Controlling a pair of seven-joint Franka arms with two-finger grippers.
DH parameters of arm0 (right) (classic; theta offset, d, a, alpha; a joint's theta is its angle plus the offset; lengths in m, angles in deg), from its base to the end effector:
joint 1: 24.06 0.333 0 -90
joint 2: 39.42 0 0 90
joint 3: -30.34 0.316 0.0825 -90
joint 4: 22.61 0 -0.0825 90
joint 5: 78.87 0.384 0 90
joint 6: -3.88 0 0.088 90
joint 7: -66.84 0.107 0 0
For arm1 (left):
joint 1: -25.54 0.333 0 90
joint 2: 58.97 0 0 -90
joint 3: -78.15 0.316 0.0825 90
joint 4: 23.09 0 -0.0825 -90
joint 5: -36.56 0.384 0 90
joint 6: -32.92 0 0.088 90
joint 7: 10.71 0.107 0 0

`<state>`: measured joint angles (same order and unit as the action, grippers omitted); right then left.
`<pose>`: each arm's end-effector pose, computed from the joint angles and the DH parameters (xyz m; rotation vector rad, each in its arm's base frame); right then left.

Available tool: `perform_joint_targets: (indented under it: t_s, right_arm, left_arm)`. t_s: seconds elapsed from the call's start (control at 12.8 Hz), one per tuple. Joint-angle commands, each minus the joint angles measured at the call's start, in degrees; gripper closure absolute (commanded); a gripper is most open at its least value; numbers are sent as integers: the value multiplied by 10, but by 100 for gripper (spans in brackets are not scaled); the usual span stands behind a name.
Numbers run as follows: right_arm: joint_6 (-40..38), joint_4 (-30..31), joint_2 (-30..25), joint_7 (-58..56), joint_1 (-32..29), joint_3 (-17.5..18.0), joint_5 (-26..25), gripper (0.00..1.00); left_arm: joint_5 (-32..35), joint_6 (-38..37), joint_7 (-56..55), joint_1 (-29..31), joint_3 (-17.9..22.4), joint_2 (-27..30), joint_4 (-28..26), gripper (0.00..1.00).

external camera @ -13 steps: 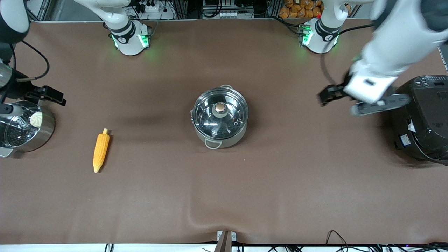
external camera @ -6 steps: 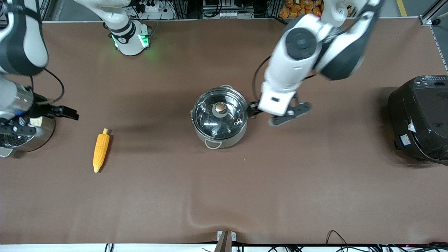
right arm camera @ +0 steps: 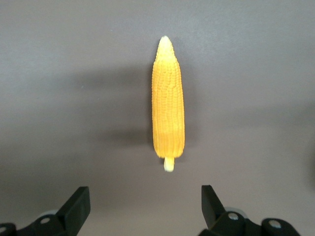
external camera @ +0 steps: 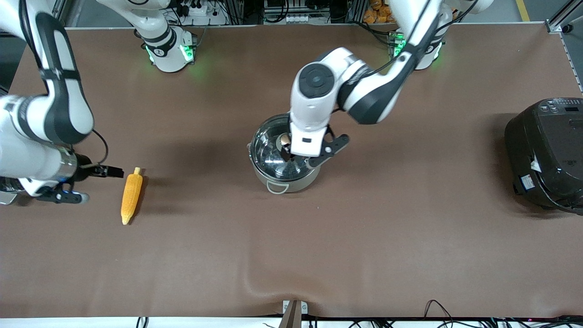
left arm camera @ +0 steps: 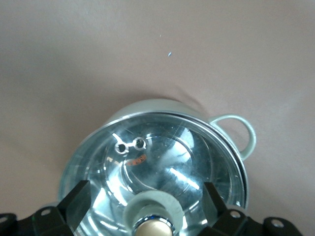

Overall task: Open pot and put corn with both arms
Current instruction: 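Reach the left gripper to the lid knob while the right gripper reaches the corn, then grasp the lid knob with the left gripper while the right gripper grasps the corn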

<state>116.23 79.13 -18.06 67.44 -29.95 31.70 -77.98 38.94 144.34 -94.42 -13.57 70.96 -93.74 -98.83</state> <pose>0.6232 -0.0494 0.3352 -3.0954 0.1512 0.2901 0.5178 -0.5090 0.3851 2.9409 1.0091 -0.0322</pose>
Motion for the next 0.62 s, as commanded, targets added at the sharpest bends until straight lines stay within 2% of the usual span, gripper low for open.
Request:
perform_joint_targets:
  t_s: [0.0,0.08,0.16,0.31,0.54]
  right_arm:
    - [86,33,34,-7,-15,9,-7,0]
    - [151,63,46,-8,-16,8,-9,0]
    - [181,71,63,-8,-20,8,-11,0]
    - [189,61,89,-10,-22,8,-20,0]
    - [189,57,98,-9,-25,8,-38,0]
  left_arm:
    - [12,-5,-26,-40,33,-21,28,0]
    - [12,-4,-31,-40,33,-22,29,0]
    - [12,-4,-36,-40,33,-25,29,0]
    - [12,-4,-44,-52,34,-31,29,0]
    - [12,-4,-45,-55,35,-34,29,0]
